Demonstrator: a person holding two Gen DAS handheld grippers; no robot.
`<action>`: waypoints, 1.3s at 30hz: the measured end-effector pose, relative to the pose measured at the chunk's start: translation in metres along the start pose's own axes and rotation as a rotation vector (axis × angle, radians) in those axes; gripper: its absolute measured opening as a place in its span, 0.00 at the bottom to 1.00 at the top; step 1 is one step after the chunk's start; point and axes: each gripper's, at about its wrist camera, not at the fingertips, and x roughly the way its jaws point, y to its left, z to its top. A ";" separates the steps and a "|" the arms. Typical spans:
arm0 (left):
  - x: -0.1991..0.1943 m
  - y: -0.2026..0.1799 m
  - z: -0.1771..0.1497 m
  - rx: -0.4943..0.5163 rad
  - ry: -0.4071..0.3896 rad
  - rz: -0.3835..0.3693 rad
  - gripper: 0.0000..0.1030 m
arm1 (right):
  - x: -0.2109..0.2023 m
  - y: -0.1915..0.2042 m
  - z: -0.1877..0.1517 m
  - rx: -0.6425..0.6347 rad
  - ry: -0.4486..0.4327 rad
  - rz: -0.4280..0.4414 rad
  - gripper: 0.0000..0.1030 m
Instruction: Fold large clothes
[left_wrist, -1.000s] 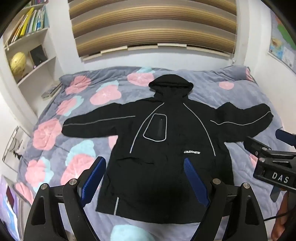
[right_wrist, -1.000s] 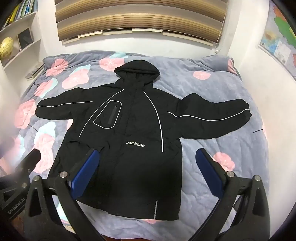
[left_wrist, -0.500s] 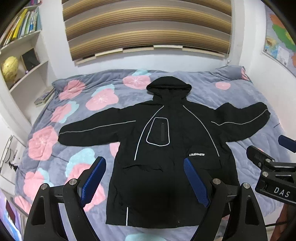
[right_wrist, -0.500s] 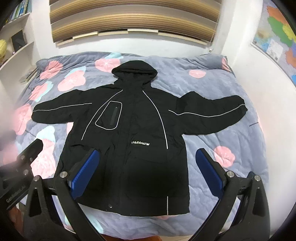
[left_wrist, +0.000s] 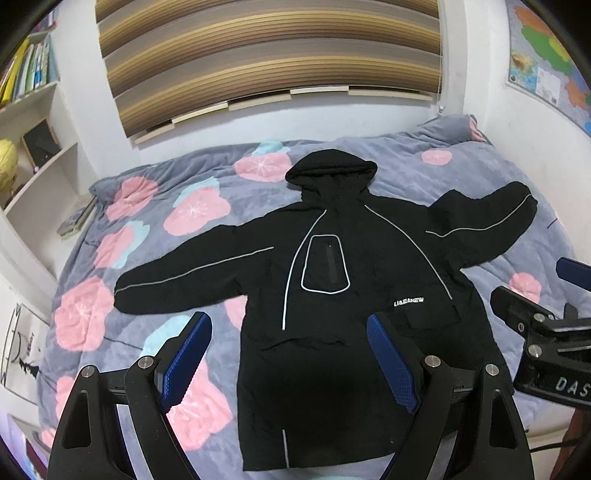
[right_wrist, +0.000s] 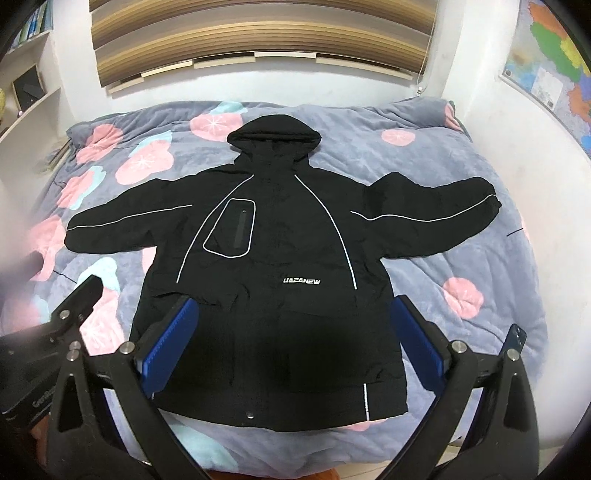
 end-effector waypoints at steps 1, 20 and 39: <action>0.002 0.003 0.001 0.000 -0.002 -0.002 0.85 | 0.001 0.001 0.000 0.001 0.000 -0.003 0.98; 0.010 -0.012 0.017 -0.028 -0.007 0.036 0.85 | 0.016 -0.013 0.022 -0.028 -0.009 0.027 0.98; 0.061 -0.096 0.042 -0.106 0.075 -0.031 0.85 | 0.071 -0.123 0.047 -0.033 -0.037 0.014 0.98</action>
